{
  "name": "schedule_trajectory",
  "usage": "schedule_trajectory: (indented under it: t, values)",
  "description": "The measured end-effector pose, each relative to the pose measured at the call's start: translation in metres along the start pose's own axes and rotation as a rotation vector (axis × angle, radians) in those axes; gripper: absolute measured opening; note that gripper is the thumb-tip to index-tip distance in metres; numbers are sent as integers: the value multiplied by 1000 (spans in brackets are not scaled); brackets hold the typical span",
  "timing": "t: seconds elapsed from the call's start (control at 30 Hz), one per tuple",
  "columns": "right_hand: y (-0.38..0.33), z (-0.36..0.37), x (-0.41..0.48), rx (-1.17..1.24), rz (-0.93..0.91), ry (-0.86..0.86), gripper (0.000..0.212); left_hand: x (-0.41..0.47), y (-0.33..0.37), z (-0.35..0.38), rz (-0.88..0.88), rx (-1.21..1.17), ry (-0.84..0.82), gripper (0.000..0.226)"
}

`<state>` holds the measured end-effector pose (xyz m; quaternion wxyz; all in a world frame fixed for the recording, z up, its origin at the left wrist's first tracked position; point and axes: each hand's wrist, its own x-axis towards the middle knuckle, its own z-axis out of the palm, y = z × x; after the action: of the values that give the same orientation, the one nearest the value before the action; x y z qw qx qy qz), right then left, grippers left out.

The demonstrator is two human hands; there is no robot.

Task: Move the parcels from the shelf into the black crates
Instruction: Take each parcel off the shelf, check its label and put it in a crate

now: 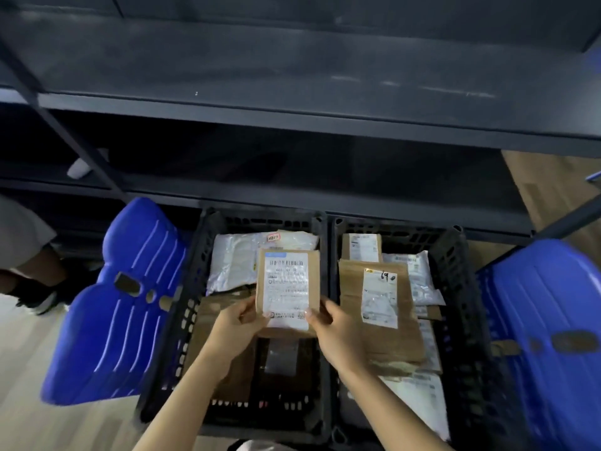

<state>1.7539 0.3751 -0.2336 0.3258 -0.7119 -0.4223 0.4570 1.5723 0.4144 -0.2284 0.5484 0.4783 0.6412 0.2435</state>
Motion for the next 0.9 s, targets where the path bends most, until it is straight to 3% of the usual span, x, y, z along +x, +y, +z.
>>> schedule_trajectory:
  t: [0.2,0.33,0.53,0.9]
  values:
    - [33,54,4,-75,221,45,36,29,-58,3,-49,235,-37,10]
    - [48,75,13,-93,291,99,34,45,-77,10,-82,336,-85,24]
    - [67,95,34,-92,369,150,30,63,-91,20,-61,449,-86,15]
    - [100,119,58,2,503,157,37,76,-115,34,-18,498,-41,29]
